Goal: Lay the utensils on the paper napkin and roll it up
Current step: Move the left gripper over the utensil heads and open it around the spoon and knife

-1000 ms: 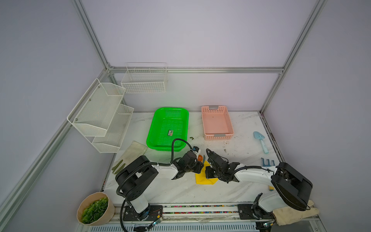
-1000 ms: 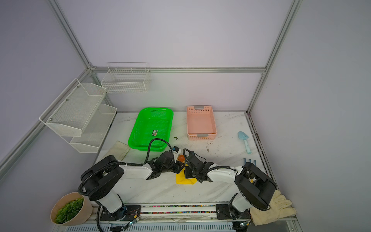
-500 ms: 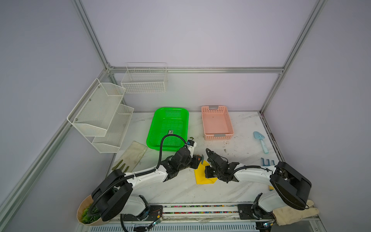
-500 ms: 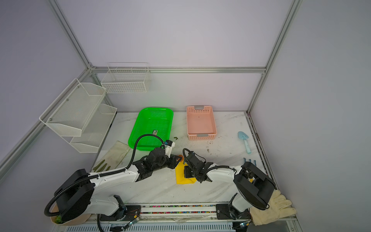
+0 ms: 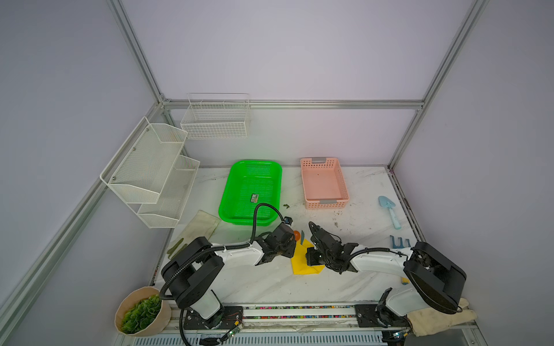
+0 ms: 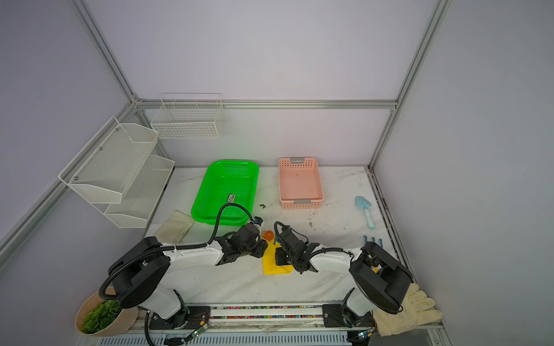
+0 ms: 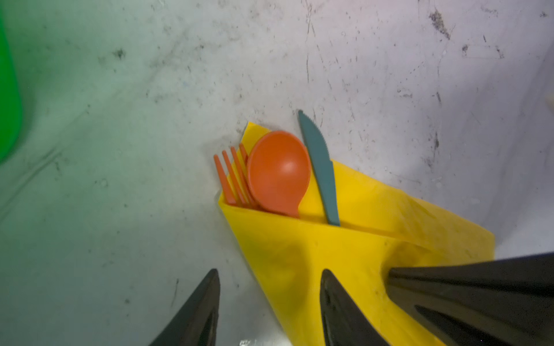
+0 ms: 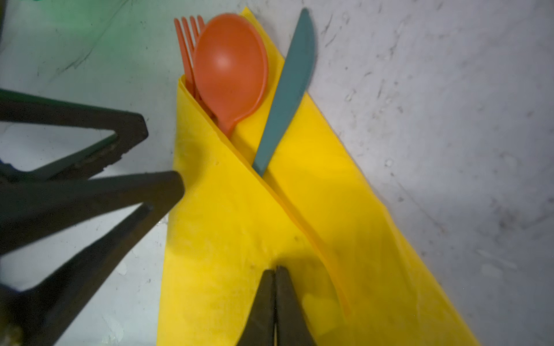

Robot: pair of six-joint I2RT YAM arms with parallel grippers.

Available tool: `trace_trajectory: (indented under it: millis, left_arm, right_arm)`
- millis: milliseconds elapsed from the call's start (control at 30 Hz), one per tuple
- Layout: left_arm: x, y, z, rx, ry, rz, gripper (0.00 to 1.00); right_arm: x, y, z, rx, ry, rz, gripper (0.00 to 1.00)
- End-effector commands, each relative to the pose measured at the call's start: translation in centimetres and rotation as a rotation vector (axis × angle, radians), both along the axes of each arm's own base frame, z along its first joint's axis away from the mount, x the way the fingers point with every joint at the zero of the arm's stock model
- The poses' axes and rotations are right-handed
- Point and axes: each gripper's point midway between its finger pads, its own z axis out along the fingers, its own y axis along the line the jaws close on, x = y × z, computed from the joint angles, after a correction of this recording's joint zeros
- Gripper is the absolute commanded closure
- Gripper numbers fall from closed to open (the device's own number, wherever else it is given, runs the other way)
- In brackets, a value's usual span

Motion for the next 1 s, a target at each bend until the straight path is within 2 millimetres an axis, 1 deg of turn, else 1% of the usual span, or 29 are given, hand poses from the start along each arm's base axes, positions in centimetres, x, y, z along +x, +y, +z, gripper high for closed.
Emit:
trace_trajectory:
  millis: [0,133,200,300,367,467,667,833,967]
  left_arm:
    - [3.4,-2.6,5.7,-0.056,-0.147,0.005,0.51]
    - [4.3,-3.5,7.0,-0.057,-0.158,0.001,0.59]
    - [4.7,-4.2,7.2,-0.052,-0.154,-0.014,0.59]
    - [5.5,-4.9,6.1,0.006,-0.126,-0.019,0.59]
    - [6.0,-5.0,5.3,0.057,-0.111,-0.011,0.59]
    - [6.5,-5.4,4.9,0.072,-0.111,-0.013,0.59]
    - [6.6,-6.1,4.8,0.117,-0.131,-0.034,0.59]
    - [6.6,-6.7,3.5,0.178,-0.123,-0.042,0.59]
    - [6.9,-6.2,2.3,0.227,-0.111,-0.021,0.57]
  right_arm:
    - [-2.4,-3.0,-3.2,-0.122,0.099,-0.003,0.93]
    - [-2.5,-3.0,-3.4,-0.121,0.103,-0.002,0.94]
    - [-2.5,-3.0,-3.6,-0.118,0.106,-0.005,0.96]
    - [-2.7,-3.0,-3.8,-0.115,0.114,-0.001,0.98]
    - [-2.6,-2.8,-3.8,-0.111,0.112,0.002,0.98]
    - [-2.7,-2.7,-3.8,-0.108,0.115,0.005,0.98]
    - [-2.7,-2.7,-4.2,-0.112,0.121,0.009,0.99]
    - [-2.7,-2.5,-4.2,-0.109,0.124,0.015,0.99]
    - [-2.8,-2.5,-4.2,-0.106,0.124,0.017,1.00]
